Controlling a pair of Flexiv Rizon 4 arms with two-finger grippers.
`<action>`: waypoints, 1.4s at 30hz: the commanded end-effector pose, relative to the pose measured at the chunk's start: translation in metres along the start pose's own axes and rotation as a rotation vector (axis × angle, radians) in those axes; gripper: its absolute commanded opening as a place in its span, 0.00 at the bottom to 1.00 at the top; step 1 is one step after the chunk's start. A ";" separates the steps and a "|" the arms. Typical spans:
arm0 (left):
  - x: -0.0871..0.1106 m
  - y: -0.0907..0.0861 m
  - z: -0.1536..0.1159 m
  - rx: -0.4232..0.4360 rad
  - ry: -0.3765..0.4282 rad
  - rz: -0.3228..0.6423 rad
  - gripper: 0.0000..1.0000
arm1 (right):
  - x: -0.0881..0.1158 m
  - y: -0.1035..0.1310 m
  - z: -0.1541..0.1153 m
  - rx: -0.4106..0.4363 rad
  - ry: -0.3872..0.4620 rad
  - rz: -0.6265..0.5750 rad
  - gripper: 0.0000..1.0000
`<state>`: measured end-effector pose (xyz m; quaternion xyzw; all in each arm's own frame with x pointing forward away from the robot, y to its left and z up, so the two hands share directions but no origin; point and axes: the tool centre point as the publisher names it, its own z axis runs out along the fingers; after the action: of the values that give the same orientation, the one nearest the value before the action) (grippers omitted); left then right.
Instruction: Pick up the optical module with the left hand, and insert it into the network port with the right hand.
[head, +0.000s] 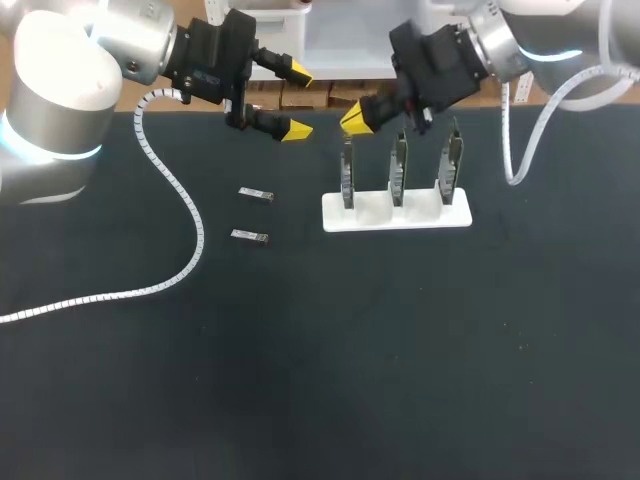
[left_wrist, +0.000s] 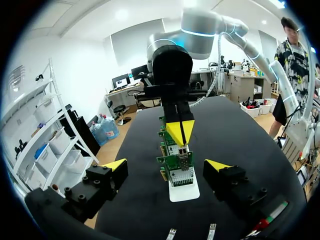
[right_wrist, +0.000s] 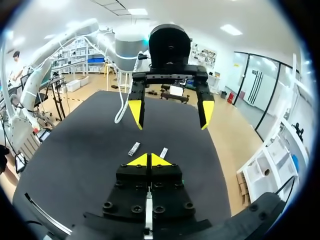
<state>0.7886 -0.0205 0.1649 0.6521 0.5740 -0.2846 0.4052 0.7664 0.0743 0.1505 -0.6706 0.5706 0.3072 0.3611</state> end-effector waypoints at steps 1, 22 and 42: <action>0.000 0.002 0.000 0.005 0.004 -0.001 1.00 | -0.007 0.005 -0.014 0.028 0.011 -0.003 0.10; 0.000 0.002 0.000 0.005 0.004 -0.001 1.00 | -0.015 0.017 -0.080 0.069 0.125 -0.010 1.00; 0.000 0.002 0.000 0.005 0.004 -0.001 1.00 | 0.002 0.029 -0.107 -0.007 0.152 0.036 1.00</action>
<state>0.7886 -0.0205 0.1649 0.6521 0.5740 -0.2846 0.4052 0.7381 -0.0141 0.2005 -0.6811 0.6074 0.2618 0.3139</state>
